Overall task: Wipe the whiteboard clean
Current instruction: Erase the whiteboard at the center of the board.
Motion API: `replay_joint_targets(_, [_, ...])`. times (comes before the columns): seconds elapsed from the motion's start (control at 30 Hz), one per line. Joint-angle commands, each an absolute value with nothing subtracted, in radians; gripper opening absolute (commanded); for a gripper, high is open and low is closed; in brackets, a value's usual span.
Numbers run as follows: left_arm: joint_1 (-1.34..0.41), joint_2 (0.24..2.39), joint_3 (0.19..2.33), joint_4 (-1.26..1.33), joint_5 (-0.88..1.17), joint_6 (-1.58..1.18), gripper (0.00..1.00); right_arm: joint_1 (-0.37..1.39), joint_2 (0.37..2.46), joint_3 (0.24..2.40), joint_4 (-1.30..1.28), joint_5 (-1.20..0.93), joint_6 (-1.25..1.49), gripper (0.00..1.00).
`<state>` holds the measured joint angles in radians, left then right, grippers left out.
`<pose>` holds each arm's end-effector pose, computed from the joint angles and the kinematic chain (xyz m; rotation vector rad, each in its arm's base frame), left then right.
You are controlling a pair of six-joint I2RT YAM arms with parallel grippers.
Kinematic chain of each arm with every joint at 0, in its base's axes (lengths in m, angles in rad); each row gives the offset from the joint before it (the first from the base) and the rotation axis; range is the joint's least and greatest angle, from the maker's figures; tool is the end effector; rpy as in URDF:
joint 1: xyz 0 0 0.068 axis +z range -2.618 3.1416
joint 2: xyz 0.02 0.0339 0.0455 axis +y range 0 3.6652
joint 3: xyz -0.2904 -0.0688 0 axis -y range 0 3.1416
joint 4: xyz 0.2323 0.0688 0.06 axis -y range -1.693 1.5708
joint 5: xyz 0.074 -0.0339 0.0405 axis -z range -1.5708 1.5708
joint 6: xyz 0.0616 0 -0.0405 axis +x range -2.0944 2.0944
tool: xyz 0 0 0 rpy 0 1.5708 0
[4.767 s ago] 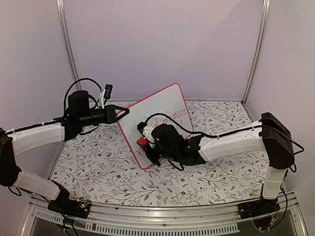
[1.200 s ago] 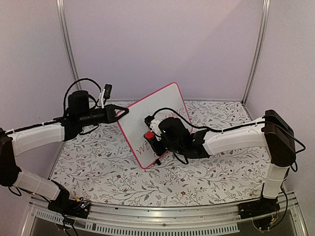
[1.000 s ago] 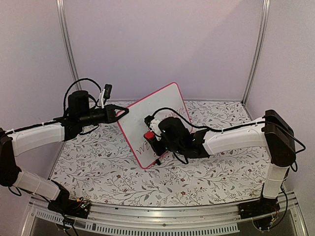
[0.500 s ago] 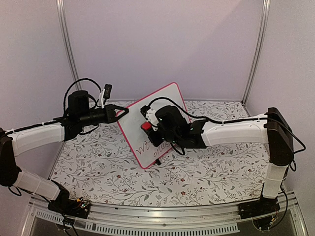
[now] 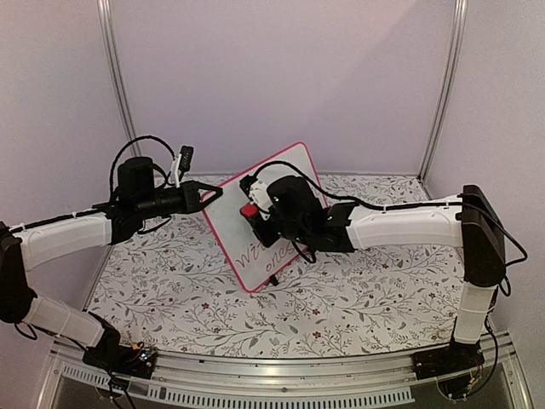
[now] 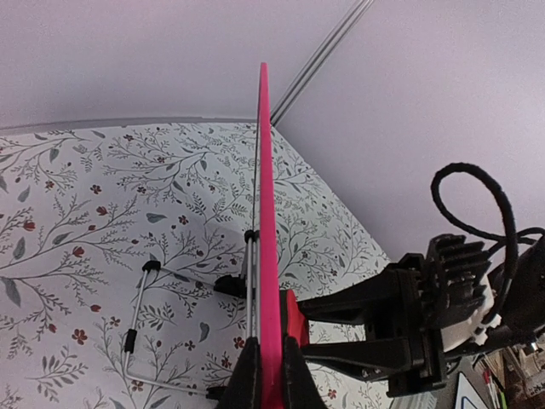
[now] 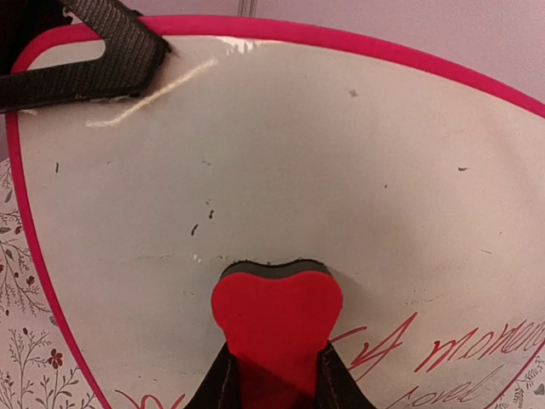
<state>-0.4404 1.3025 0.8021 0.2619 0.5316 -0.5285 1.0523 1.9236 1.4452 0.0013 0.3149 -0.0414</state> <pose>0.2573 -0.1558 0.3047 0.3211 1.9075 -1.1481 0.2505 0.4005 0.2715 -0.8870 1.8338 0.3160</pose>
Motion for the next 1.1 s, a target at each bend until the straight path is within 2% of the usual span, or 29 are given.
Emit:
replay_joint_targets(0.0, [-0.464, 1.279, 0.803, 0.287, 0.633, -0.552, 0.00, 1.032, 1.935, 1.387, 0.037, 0.323, -0.024, 0.24])
replay_joint_targets(0.73, [-0.463, 1.281, 0.803, 0.290, 0.634, -0.553, 0.00, 1.032, 1.884, 1.205, 0.069, 0.319, 0.064, 0.24])
replay_joint_targets(1.07, [-0.465, 1.282, 0.802, 0.291, 0.636, -0.555, 0.00, 1.032, 1.889, 1.254, 0.064, 0.332, 0.046, 0.24])
